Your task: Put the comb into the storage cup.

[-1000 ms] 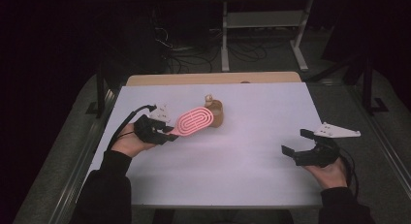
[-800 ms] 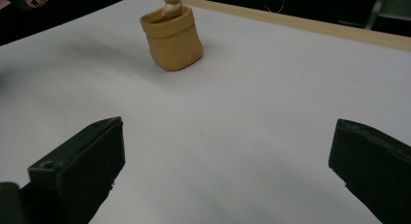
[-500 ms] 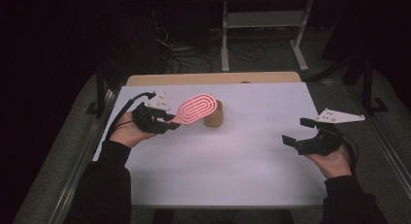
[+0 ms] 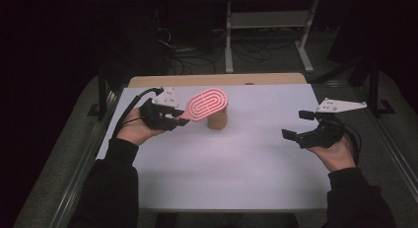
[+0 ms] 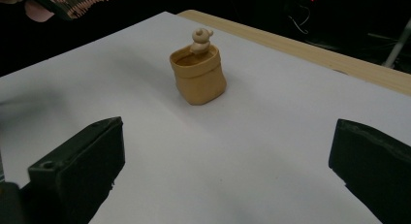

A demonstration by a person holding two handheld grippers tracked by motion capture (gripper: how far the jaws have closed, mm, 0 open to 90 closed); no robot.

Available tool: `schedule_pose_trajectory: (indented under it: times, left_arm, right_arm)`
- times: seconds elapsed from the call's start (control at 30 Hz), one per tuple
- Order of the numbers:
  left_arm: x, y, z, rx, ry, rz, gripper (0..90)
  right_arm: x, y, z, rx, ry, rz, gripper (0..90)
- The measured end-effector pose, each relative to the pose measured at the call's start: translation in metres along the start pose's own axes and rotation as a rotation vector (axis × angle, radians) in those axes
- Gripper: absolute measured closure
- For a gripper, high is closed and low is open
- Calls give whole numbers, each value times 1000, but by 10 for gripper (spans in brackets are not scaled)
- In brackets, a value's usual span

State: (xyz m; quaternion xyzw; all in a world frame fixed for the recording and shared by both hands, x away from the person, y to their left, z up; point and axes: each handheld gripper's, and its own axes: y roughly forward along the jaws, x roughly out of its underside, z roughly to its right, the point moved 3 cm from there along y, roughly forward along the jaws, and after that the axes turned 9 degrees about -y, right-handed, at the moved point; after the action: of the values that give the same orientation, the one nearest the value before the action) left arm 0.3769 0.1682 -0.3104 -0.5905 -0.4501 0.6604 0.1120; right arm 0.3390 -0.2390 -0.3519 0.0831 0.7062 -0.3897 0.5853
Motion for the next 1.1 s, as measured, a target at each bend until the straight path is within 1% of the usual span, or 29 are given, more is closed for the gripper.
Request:
schedule_pose_trajectory:
  times: [0.17,0.27,0.43,0.57,0.63,0.7,0.87,0.97,1.1]
  left_arm:
    - [-8,3,2,7,16,0,699]
    - [-13,6,5,0,28,-2,699]
    - [-17,10,7,-3,32,5,699]
    - [-20,12,7,-7,35,17,699]
    - [-21,14,7,-2,35,18,699]
    - [-22,16,7,-12,37,16,699]
    - [-25,19,7,-13,42,30,699]
    - [-26,20,7,-11,37,37,699]
    - [-28,22,8,-19,42,49,699]
  right_arm:
    - [-11,6,-1,-21,-6,-4,0]
    - [-18,10,0,-26,-14,-11,0]
    - [-30,16,4,-28,-19,-31,0]
    - [-41,21,5,-30,-35,-42,0]
    - [-45,25,6,-31,-44,-52,0]
    - [-49,28,6,-36,-47,-62,0]
    - [-59,36,7,-44,-48,-67,0]
    - [-65,40,6,-54,-48,-65,0]
    - [-74,44,1,-71,-49,-60,0]
